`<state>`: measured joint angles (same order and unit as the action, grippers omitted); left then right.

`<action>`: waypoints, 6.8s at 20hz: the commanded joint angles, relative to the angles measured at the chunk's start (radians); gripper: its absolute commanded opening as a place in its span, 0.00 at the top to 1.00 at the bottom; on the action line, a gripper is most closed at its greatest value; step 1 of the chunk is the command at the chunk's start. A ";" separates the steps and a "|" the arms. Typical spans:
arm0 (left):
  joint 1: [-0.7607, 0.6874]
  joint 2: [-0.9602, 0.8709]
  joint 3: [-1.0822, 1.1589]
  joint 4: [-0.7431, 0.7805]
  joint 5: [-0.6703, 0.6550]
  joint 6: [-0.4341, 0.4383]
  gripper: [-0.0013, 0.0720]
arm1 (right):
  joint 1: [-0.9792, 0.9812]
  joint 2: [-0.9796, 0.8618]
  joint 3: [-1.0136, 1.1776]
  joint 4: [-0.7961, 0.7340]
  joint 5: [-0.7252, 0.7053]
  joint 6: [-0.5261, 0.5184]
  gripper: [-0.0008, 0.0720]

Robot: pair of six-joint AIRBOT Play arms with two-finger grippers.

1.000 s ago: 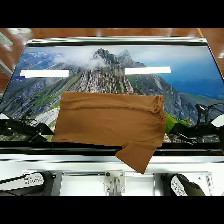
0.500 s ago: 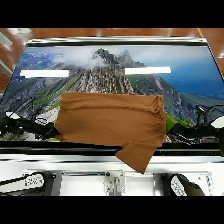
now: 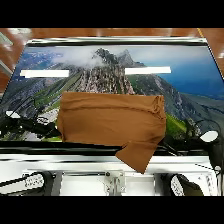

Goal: Fold the shirts.

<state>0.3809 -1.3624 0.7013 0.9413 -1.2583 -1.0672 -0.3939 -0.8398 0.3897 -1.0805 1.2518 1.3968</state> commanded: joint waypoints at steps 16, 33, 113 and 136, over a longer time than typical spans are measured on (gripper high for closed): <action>0.014 0.014 0.002 -0.064 -0.007 0.026 0.93 | 0.190 -0.190 -0.123 0.160 -0.372 -0.032 0.68; -0.118 0.013 0.394 -0.195 0.253 0.017 0.93 | 0.281 -0.344 0.489 0.246 -0.492 -0.029 0.89; -0.261 0.180 0.829 -0.476 0.158 -0.220 0.93 | 0.873 -0.644 0.773 0.229 -0.659 0.154 0.89; -0.257 0.373 0.755 -0.312 0.045 -0.235 0.93 | 0.406 -0.534 0.356 0.280 -0.214 0.055 0.11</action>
<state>0.1246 -0.9905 1.4616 0.6086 -1.2114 -1.2919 0.0460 -1.3880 0.8959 -0.9997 1.1713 1.5181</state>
